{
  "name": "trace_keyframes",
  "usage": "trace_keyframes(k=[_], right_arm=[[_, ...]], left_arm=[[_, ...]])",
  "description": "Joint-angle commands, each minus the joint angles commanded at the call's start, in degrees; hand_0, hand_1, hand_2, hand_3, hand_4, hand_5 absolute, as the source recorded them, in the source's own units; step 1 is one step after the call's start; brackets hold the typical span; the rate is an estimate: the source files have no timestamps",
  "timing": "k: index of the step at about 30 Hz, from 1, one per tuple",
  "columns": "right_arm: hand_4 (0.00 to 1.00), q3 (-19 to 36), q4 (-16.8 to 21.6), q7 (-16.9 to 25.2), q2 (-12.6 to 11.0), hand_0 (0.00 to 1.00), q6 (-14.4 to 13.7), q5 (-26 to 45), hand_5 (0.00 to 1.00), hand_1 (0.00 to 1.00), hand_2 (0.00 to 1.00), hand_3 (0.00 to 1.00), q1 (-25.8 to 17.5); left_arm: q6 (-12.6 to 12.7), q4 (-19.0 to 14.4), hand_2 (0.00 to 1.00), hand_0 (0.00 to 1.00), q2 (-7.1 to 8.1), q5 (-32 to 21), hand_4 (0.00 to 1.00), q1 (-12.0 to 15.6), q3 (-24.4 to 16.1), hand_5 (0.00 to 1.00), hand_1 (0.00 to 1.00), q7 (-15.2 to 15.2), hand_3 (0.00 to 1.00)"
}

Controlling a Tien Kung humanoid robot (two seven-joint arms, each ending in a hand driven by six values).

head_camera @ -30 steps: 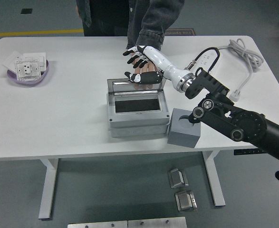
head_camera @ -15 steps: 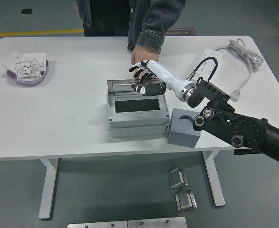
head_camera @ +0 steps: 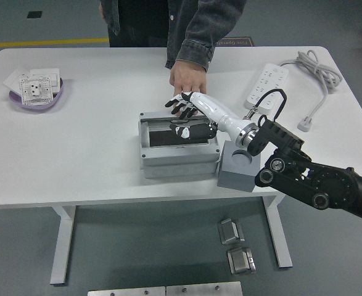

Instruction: Pick up the cylinder from the cube,place it in the box,flap close box

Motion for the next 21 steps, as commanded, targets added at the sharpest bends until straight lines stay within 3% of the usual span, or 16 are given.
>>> trace_keyframes(k=[8,16,21], right_arm=[[0.625,2.76,0.53,0.57,0.25,0.534,-0.80,-0.98,0.213,0.514,0.640,0.716,-3.38],[0.607,9.62,3.58,-2.00,-3.37,0.529,0.09,-5.19,0.227,0.517,0.643,0.718,-5.29],[0.609,16.12,7.14,-3.67,-5.04,0.530,1.22,-9.24,0.224,0.515,0.644,0.718,-9.61]], left_arm=[[0.07,0.00,0.573,0.670,-0.20,-1.01,0.400,0.08,0.87,0.056,0.669,-0.24,0.672],[0.19,0.00,0.572,0.670,-0.12,-1.79,0.396,0.11,1.44,0.054,0.666,-0.43,0.671],[0.21,0.00,0.569,0.669,-0.26,-0.43,0.391,0.20,0.02,0.049,0.664,-0.23,0.670]])
